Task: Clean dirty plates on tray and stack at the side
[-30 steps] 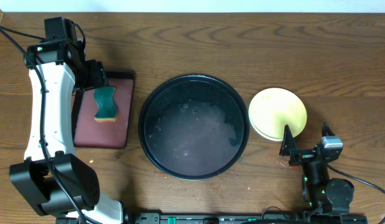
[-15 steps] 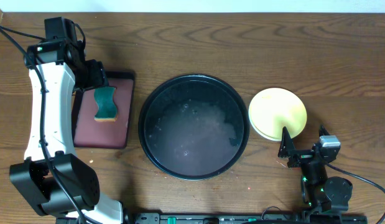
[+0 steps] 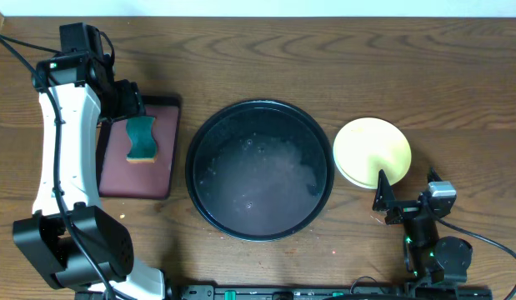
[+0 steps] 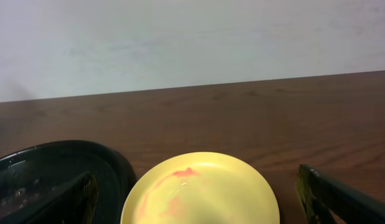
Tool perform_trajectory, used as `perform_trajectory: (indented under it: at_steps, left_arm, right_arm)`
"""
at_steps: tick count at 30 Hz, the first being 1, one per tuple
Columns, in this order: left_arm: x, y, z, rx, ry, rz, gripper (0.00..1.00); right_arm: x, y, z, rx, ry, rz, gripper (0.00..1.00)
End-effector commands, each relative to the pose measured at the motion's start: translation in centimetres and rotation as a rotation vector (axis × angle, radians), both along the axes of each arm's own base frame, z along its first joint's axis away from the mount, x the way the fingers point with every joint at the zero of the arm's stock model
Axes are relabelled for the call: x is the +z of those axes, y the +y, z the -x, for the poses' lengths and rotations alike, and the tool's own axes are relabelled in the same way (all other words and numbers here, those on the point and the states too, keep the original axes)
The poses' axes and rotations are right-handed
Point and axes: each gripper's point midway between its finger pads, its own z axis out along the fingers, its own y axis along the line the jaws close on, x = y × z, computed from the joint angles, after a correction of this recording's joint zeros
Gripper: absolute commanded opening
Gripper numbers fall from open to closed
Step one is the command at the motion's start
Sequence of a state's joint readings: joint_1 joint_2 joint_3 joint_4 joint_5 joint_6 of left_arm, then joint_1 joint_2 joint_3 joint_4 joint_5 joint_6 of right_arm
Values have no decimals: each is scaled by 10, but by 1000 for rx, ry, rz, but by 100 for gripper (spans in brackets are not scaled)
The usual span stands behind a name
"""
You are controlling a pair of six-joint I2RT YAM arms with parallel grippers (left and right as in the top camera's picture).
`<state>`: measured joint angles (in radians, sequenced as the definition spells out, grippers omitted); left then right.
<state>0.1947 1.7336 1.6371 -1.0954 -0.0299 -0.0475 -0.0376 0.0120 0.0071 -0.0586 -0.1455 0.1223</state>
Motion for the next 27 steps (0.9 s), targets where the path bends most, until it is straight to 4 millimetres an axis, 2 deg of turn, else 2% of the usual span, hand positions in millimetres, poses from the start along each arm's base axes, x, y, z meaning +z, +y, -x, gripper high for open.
perform_trajectory:
  at_steps: [1,5,9,18,20,24,27]
  left_arm:
    - [0,3,0,-5,5,-16,79]
    - [11,3,2,-4,-23,-23,79]
    - [46,0,11,-5,-119,-38,79]
    - [147,-31,75,-75,-412,-77,79]
    - [164,-37,86,-91,-496,-88,79]
    - [189,-52,103,-171,-688,-135,79]
    - [191,-61,116,-220,-835,-171,79]
  right_arm:
    - [0,2,0,11,-1,-12,99]
    - [0,2,0,11,-1,-12,99]
    - [0,2,0,11,-1,-12,99]
    - [0,2,0,11,-1,-12,99]
    - [0,2,0,12,-1,-12,99]
    - [0,2,0,11,-1,-12,99]
    - [0,2,0,11,-1,-12,99]
